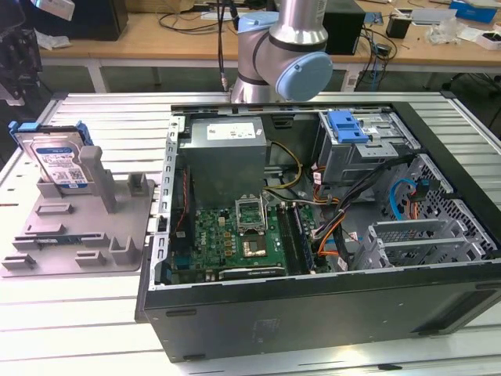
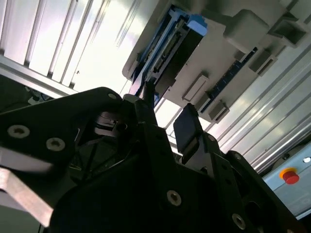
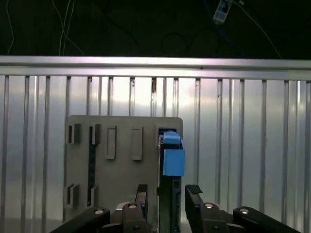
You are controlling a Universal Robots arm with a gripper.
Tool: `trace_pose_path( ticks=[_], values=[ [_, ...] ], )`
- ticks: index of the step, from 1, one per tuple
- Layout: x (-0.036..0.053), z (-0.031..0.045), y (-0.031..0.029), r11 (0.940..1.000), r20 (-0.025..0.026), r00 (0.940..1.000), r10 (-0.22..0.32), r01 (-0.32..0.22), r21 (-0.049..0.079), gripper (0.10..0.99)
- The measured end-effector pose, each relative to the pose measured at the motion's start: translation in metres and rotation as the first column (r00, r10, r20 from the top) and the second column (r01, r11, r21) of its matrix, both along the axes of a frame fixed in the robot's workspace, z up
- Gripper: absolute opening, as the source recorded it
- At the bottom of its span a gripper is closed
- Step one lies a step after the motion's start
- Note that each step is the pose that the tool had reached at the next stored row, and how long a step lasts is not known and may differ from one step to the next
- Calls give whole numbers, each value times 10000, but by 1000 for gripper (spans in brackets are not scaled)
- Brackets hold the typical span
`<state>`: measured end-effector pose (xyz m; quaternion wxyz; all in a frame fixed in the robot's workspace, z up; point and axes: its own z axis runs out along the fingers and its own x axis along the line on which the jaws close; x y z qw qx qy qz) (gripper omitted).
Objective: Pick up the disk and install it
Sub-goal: 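Pick up the disk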
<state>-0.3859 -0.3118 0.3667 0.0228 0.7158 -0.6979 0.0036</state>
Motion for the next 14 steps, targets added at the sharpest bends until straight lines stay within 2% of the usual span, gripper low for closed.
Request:
trace_pose_path(
  ticks=[1,6,14],
  values=[
    [-22,-2,-1,9999,46,10000,0,0,148,439],
    [-90,-20,-28,9998,47,10000,1,-2,182,439],
    [-157,-57,-31,9998,49,10000,0,-1,185,439]
  ],
)
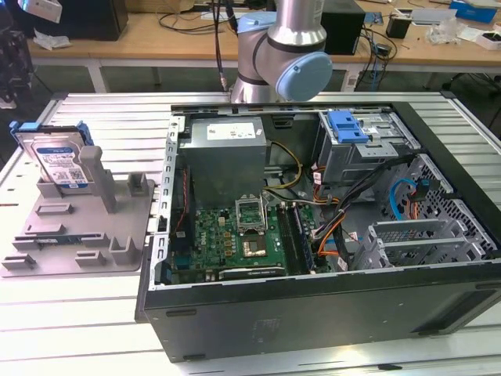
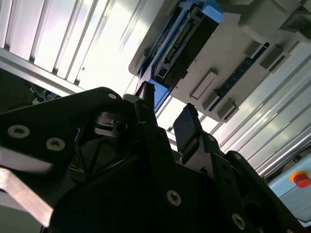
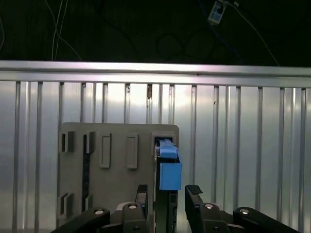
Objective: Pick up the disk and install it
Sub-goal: 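Pick up the disk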
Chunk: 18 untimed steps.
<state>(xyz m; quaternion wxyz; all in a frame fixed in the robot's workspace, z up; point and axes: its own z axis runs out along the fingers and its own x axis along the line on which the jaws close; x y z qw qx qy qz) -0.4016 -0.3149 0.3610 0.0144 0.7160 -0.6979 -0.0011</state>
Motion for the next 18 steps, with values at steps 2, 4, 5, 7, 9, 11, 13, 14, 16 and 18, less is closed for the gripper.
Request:
trace_pose_path(
  ticks=[2,4,5,7,9,11,13,14,16,18],
  values=[
    [-7,-18,-1,10000,-1,10000,2,-2,-1,439],
    [-7,-35,0,10000,-1,10000,1,-1,-1,439],
    [-7,-41,0,10000,-1,10000,1,-1,0,439],
    [-8,-54,0,10000,0,10000,1,-1,0,439],
    [-8,-76,0,10000,0,10000,1,-1,0,439],
    [-8,-92,0,10000,0,10000,1,-1,0,439],
    [-8,-107,0,10000,-1,10000,0,0,0,439],
    [-7,-115,0,10000,0,10000,1,-1,0,439],
    [-8,-130,7,10000,-2,10000,-2,2,-1,439],
    [-8,-143,18,10000,0,10000,1,-1,0,439]
  ],
)
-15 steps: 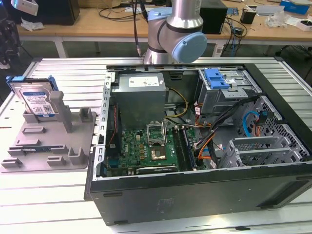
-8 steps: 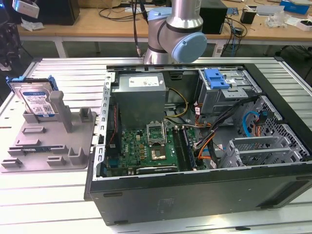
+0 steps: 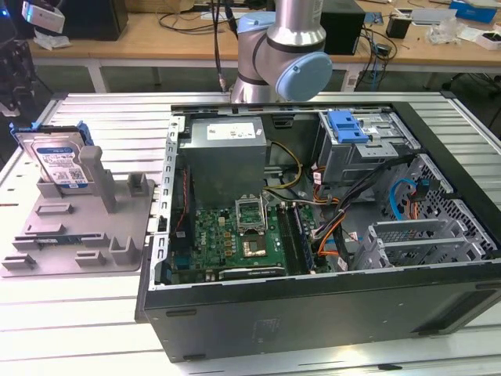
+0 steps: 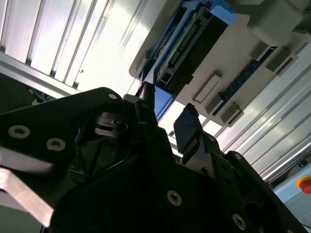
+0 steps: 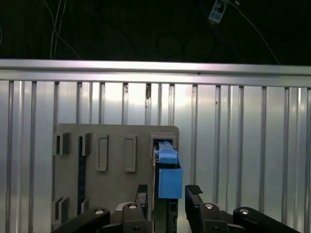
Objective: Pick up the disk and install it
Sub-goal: 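Pick up the disk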
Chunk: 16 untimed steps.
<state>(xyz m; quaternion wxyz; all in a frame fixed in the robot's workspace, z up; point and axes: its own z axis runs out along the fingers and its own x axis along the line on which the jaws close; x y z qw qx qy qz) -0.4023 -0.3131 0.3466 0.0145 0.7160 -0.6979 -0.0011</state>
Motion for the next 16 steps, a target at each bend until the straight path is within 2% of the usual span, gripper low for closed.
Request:
trace_pose_path(
  ticks=[4,16],
  values=[
    [-5,-50,13,10000,0,10000,1,-1,0,439],
    [-15,-126,17,10000,0,10000,0,0,0,439]
  ],
)
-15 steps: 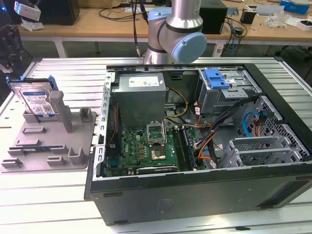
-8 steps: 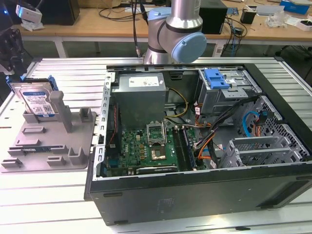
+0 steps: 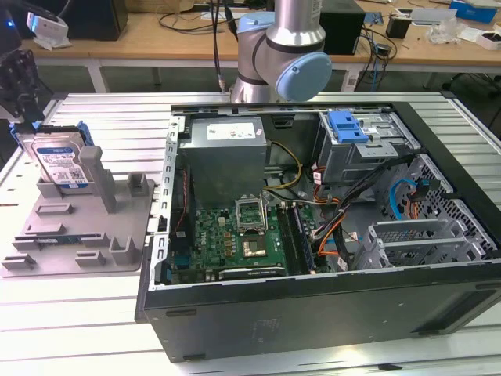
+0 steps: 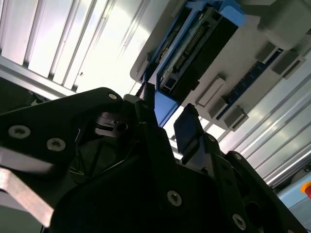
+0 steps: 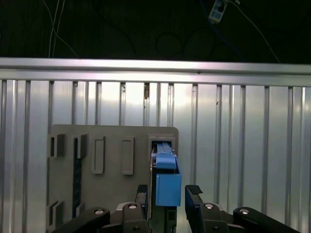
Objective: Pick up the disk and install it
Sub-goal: 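Pick up the disk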
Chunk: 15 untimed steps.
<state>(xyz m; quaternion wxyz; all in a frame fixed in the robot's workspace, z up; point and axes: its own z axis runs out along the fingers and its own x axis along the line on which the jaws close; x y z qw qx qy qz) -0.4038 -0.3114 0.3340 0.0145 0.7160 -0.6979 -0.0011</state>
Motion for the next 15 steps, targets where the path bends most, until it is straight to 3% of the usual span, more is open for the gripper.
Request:
trace_pose_path(
  ticks=[15],
  values=[
    [-5,-117,0,10000,0,10000,0,0,0,439]
  ],
)
